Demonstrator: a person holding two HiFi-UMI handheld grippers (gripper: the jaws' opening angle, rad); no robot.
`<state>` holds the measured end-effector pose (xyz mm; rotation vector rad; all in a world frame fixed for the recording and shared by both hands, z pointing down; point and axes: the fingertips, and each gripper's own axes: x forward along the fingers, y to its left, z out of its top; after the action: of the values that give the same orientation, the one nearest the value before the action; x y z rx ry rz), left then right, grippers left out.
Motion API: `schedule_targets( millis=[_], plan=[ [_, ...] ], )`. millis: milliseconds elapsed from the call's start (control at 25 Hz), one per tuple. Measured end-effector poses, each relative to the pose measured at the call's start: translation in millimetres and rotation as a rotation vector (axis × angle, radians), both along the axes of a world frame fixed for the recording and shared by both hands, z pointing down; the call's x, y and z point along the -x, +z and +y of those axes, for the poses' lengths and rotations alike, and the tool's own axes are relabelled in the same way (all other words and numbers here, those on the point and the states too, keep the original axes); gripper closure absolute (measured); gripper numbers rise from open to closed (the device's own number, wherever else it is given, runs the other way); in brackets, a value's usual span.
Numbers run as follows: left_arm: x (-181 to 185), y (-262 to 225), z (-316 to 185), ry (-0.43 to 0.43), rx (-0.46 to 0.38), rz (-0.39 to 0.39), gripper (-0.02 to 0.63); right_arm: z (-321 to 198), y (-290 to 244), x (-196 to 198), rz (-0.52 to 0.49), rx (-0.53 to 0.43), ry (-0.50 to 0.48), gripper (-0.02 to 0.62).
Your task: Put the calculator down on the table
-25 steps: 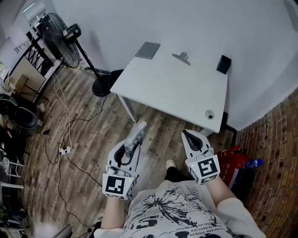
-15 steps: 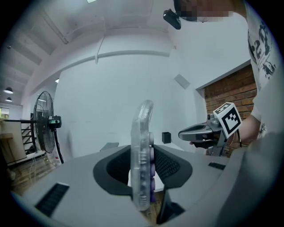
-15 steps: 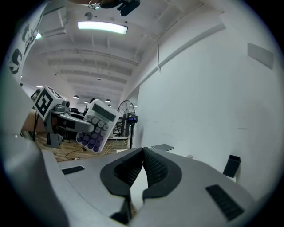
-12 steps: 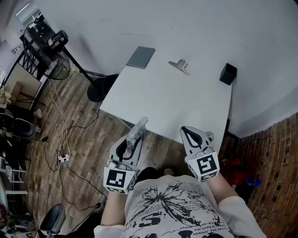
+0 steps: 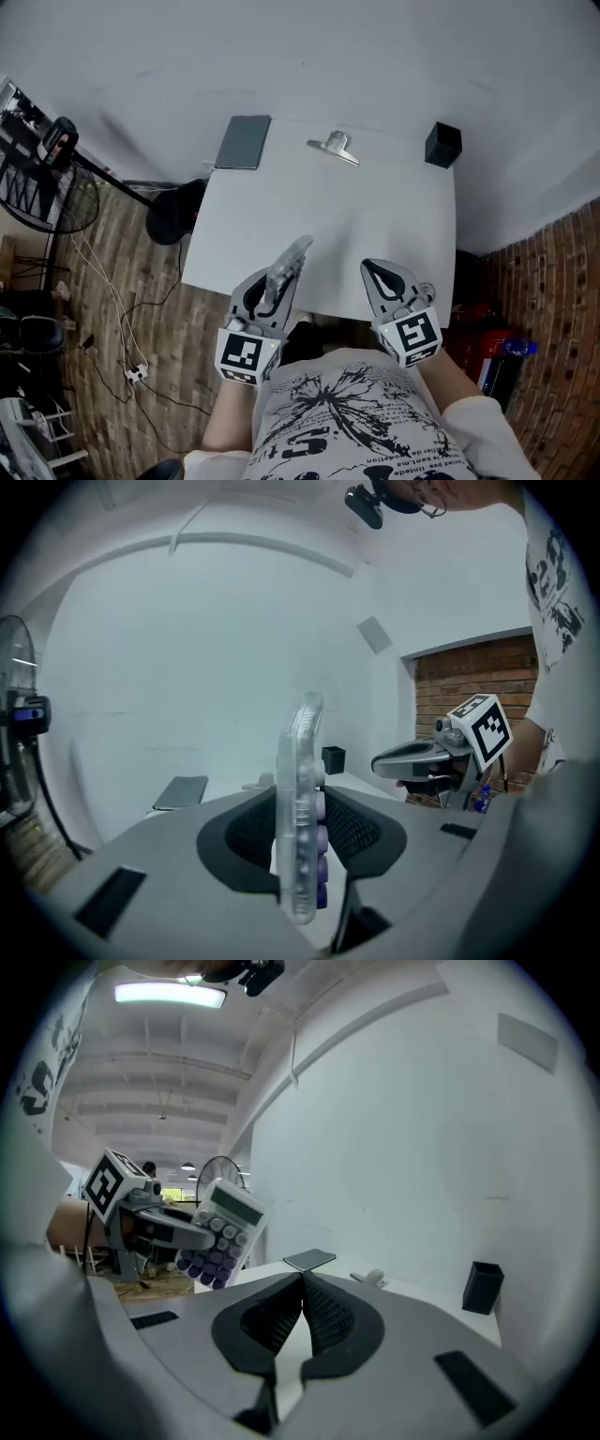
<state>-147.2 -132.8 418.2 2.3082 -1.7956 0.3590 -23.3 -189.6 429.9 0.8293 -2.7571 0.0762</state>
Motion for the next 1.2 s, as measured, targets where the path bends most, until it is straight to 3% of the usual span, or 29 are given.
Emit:
schedule_targets(
  millis=[280,640,880,1080,1200],
  plan=[
    [33,54,-74,0.164,0.141,0.089,0.46,-57,24,37,0.038,0.016,0.141,0.58],
    [35,129,-115,0.317,0.299,0.155,0.46,-94,64,61,0.061,0.073,0.263,0.58],
    [44,165,-131,0.339,0.382,0.182,0.46,-112,85,58,0.084,0.121,0.355,0.58],
    [47,175,-141,0.364,0.385,0.207,0.459,-118,99,59,0.117,0.137,0.381,0.58],
    [51,185,-147,0.356,0.383,0.145,0.457,-121,105,63,0.127,0.145,0.385,0.58]
  ],
)
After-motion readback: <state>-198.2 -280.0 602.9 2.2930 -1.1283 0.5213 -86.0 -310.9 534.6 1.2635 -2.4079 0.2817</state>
